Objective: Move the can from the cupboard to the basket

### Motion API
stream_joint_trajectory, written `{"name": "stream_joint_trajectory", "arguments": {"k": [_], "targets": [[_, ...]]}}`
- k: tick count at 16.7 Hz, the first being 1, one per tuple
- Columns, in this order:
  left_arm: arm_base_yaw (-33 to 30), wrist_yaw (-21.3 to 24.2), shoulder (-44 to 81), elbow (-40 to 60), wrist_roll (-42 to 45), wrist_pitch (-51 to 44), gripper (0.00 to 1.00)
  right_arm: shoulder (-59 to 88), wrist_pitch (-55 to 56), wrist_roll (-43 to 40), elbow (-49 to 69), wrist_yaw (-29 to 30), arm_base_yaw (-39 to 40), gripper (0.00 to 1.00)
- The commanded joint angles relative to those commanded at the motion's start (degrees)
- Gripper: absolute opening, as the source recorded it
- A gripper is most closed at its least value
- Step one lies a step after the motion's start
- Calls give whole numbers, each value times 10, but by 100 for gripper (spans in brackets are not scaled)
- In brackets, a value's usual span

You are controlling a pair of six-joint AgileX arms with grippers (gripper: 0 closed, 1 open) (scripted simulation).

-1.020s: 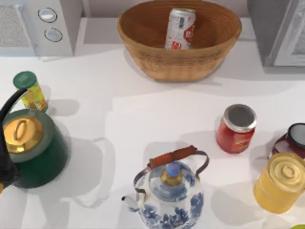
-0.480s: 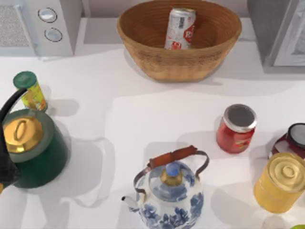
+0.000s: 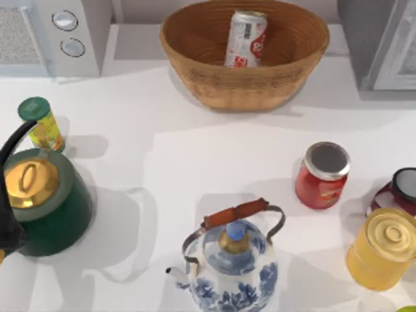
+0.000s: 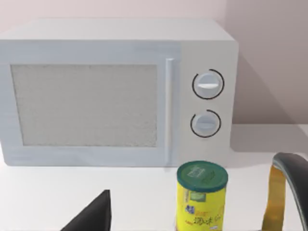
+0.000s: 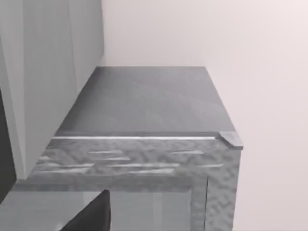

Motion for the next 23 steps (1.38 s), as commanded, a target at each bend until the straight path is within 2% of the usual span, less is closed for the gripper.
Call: {"name": "stream_joint_trajectory", "arguments": {"k": [8,12,14,17,23], "targets": [[0,0,0,0,0,0,100,0,-7,0,8,5,5,100],[0,0,0,0,0,0,100,6,-14,-11,14,77,87,100],[0,0,0,0,0,0,100,10,-20,-20,18,141,162,100],[0,0,0,0,0,0,100,16,-33,-34,17,266,294,100],[0,0,0,0,0,0,100,7,-47,-41,9,588,605,100]]}}
